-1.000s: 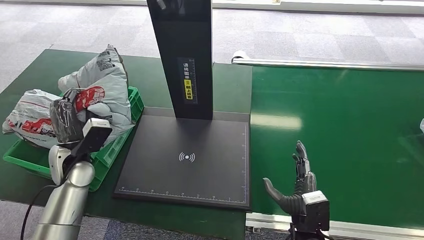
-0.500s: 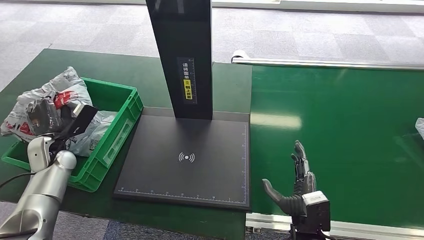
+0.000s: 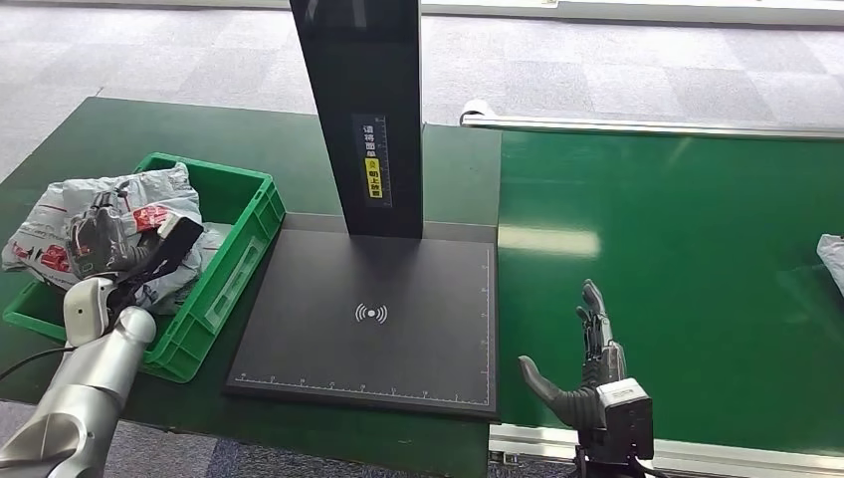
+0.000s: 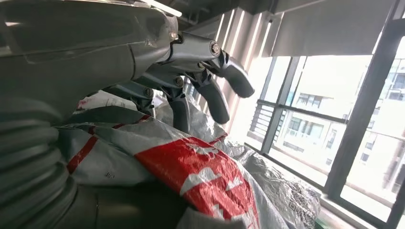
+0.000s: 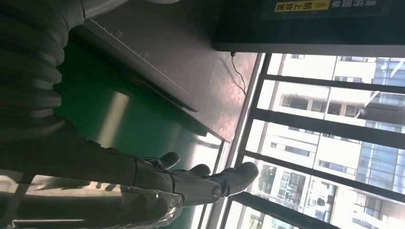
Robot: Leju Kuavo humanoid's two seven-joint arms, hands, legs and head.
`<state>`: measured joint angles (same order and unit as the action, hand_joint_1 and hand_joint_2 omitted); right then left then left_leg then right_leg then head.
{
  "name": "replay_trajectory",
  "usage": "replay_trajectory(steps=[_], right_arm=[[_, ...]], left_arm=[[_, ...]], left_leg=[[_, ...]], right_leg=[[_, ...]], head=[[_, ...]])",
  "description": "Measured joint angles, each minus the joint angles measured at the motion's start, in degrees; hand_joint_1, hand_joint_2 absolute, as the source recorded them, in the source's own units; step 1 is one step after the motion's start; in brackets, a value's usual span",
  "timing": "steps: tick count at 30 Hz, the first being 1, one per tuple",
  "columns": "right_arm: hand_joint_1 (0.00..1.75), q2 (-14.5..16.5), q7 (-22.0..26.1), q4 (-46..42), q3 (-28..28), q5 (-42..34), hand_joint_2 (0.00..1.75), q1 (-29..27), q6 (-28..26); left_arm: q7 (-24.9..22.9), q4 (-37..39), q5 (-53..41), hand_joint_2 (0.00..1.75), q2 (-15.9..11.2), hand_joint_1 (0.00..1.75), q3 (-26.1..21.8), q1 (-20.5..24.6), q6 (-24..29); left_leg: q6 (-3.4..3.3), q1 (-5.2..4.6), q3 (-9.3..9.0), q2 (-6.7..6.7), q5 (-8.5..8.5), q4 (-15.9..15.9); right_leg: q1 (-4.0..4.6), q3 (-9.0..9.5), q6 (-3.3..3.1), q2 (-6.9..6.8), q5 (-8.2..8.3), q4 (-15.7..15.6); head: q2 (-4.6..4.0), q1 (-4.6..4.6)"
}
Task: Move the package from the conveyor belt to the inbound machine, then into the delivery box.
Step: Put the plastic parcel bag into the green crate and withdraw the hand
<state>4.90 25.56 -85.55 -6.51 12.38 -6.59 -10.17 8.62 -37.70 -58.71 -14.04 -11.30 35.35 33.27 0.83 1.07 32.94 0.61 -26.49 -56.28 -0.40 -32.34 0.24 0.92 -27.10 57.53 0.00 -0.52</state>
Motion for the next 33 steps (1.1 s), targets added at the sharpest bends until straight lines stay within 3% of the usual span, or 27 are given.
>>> replay_trajectory(steps=[3, 6, 8, 10, 13, 16, 27, 33], right_arm=[[0.00, 0.19, -0.01, 0.01, -0.01, 0.04, 1.75, 0.06, 0.19], [0.00, 0.21, -0.01, 0.21, -0.07, -0.33, 1.75, 0.58, 0.73], [0.00, 0.24, -0.01, 0.69, -0.24, -0.78, 1.75, 1.23, 0.95], [0.00, 0.28, -0.01, 1.50, -0.63, -1.20, 1.75, 1.94, 1.01], [0.00, 0.40, -0.02, 2.79, -1.31, -1.75, 1.75, 2.59, 1.05], [0.00, 0.52, -0.11, 3.78, -1.71, -2.02, 1.75, 2.87, 1.05], [0.00, 1.02, -0.19, 6.05, -2.42, -2.81, 1.75, 2.65, 1.01], [0.00, 1.79, 0.36, 9.63, -4.57, -5.14, 1.75, 2.78, 1.52]], left_arm=[[7.50, -2.47, 9.40, 1.75, 2.07, 0.00, -0.69, -0.89, -7.15], [15.04, -8.03, 24.65, 1.75, 5.57, 0.00, -0.63, -3.07, -18.12], [18.05, -12.06, 35.91, 1.75, 8.55, 0.00, 0.05, -5.55, -24.41], [19.78, -15.44, 44.66, 1.75, 11.92, 0.00, 1.61, -9.44, -27.32], [22.41, -19.06, 52.03, 1.75, 16.77, 0.00, 5.49, -16.69, -27.31], [24.14, -21.11, 55.31, 1.75, 19.74, 0.00, 9.41, -22.13, -25.90], [24.07, -25.23, 59.77, 1.75, 24.56, 0.00, 18.21, -32.48, -27.86], [27.76, -25.63, 61.48, 1.75, 24.03, 0.00, 27.22, -36.83, -25.51]], left_leg=[[0.00, -0.03, 0.00, 0.05, 0.00, 0.00], [-0.02, -0.14, -0.03, 0.17, -0.01, 0.00], [-0.04, -0.21, -0.07, 0.19, -0.02, 0.00], [-0.09, -0.27, -0.11, 0.11, -0.06, 0.00], [-0.17, -0.35, -0.13, 0.04, -0.11, 0.00], [-0.21, -0.36, -0.08, 0.05, -0.14, 0.00], [-0.25, -0.36, -0.02, 0.06, -0.17, 0.01], [-0.28, -0.36, -0.01, 0.06, -0.22, 0.01]], right_leg=[[-0.03, 0.03, 0.01, -0.06, -0.01, 0.00], [-0.13, 0.14, 0.05, -0.18, -0.04, -0.01], [-0.19, 0.21, 0.08, -0.20, -0.06, -0.01], [-0.25, 0.23, 0.10, -0.15, -0.06, -0.02], [-0.33, 0.18, 0.13, -0.09, -0.06, -0.02], [-0.35, 0.13, 0.17, -0.10, -0.09, -0.02], [-0.33, 0.10, 0.21, -0.11, -0.13, -0.02], [-0.35, 0.09, 0.24, -0.12, -0.17, -0.03]], head=[[0.00, 0.00], [0.00, -0.01], [0.00, -0.01], [0.00, 0.00], [0.00, 0.01], [0.00, 0.01], [0.00, -0.01], [0.00, -0.01]])
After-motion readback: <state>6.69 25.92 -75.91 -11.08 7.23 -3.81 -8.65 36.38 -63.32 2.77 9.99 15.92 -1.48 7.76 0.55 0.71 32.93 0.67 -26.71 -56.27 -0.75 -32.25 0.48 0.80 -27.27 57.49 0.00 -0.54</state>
